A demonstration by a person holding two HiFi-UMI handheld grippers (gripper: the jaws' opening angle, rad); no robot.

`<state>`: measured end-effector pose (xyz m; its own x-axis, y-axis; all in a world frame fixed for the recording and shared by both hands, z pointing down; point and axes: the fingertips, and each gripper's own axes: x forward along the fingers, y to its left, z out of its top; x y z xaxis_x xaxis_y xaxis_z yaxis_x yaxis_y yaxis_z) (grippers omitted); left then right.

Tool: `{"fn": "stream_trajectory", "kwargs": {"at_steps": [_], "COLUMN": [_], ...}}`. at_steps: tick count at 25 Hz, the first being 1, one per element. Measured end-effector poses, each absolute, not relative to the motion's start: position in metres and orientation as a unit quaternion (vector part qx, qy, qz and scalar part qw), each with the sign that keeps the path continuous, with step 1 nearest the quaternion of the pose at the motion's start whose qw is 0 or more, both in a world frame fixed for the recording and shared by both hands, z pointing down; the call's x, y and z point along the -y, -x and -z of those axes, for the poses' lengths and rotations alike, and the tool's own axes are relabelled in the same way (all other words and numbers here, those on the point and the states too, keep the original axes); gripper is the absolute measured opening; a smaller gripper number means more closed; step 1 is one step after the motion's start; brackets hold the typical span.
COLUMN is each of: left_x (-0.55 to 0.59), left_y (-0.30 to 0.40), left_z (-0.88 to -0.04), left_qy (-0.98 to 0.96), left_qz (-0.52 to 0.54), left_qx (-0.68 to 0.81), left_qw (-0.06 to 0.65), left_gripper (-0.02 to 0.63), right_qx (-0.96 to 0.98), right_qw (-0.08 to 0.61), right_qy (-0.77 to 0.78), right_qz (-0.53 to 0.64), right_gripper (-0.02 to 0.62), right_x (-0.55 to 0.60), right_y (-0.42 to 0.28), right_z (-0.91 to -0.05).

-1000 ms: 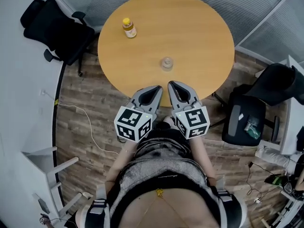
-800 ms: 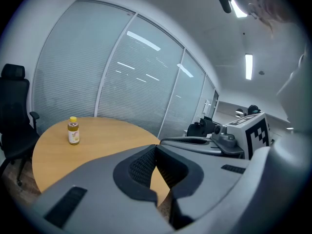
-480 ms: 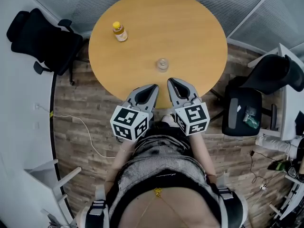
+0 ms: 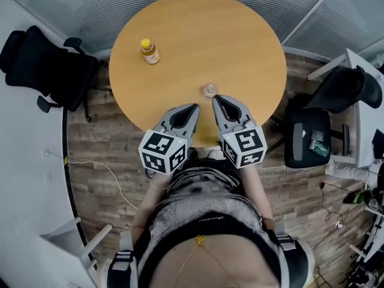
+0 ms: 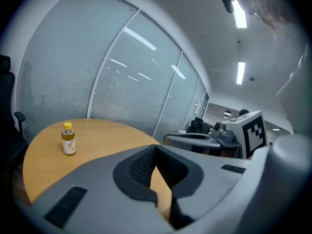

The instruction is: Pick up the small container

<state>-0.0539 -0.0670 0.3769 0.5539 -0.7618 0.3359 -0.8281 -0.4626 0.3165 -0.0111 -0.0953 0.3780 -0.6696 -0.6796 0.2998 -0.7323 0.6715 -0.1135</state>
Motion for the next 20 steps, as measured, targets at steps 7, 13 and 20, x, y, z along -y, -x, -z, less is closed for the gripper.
{"fn": "stream_trajectory", "kwargs": {"at_steps": [7, 13, 20], "left_x": [0.088, 0.098, 0.1], "left_y": [0.072, 0.078, 0.089], "left_z": [-0.38, -0.385, -0.386], "left_qy": [-0.868, -0.879, -0.886], "left_qz": [-0.079, -0.089, -0.086], "left_qx": [0.436, 0.409, 0.393], "left_qw": [0.225, 0.227, 0.229], "left_gripper": [0.018, 0.018, 0.017], "right_qx": [0.891, 0.877, 0.87], "right_qw": [0.121, 0.119, 0.117], "right_qy": [-0.421, -0.447, -0.462], "right_qz": [-0.118, -0.13, -0.128], "right_gripper": [0.023, 0.023, 0.023], "right_x": [0.115, 0.132, 0.14], "right_y": [0.023, 0.021, 0.03], "right_z": [-0.383, -0.387, -0.384]}}
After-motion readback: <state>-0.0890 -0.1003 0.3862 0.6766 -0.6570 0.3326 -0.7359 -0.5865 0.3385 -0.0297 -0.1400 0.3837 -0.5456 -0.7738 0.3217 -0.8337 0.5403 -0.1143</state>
